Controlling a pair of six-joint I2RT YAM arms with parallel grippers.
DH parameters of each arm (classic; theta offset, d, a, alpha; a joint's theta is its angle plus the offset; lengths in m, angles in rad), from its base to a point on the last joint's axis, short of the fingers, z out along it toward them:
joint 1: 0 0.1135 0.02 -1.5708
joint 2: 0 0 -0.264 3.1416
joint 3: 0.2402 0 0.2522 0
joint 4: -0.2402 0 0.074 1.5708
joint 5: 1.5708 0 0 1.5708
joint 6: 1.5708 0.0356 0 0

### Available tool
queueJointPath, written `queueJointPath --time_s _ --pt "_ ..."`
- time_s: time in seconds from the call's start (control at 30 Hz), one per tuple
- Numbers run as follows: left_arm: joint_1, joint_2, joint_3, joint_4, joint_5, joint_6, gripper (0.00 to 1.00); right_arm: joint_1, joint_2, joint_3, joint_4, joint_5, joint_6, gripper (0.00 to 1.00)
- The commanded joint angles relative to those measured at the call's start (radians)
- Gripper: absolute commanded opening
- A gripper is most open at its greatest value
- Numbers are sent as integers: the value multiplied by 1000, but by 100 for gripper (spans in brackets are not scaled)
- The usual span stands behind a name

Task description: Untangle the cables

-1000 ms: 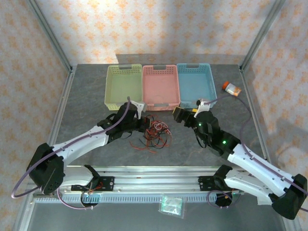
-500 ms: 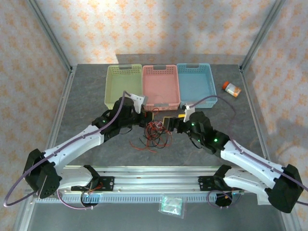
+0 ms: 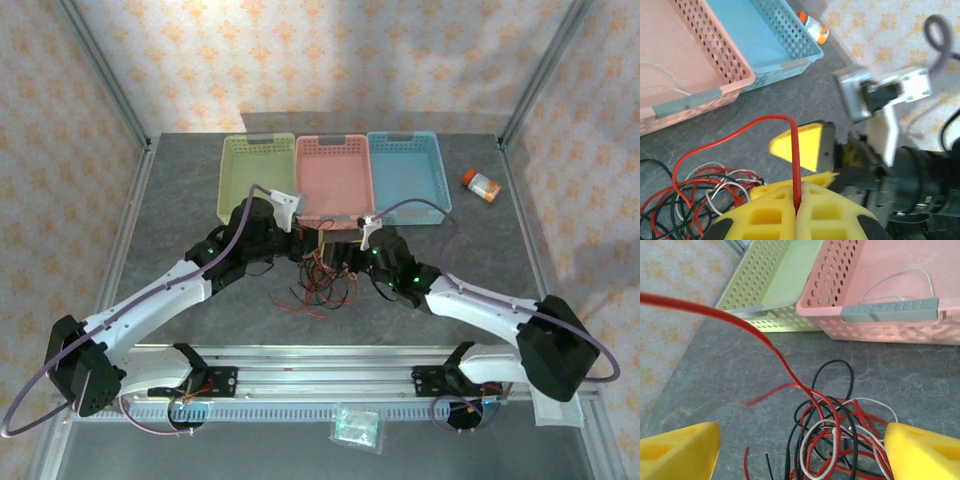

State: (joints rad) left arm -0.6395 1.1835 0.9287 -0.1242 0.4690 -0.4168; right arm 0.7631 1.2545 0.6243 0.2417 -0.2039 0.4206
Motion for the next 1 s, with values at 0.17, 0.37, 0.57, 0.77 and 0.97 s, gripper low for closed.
queueJointPath --time_s 0.17,0.37,0.57,0.77,0.97 --pt "3 -40 84 -17 65 18 0 17 113 69 108 7 56 85" --pt "3 -42 154 -48 69 24 0 25 173 83 99 25 62 84" --pt "3 -33 245 -92 56 39 0 33 205 72 86 47 64 84" --pt "3 -14 347 -158 32 66 0 35 217 57 53 103 80 84" --pt "3 7 469 -249 -17 103 0 35 238 40 13 168 124 82"
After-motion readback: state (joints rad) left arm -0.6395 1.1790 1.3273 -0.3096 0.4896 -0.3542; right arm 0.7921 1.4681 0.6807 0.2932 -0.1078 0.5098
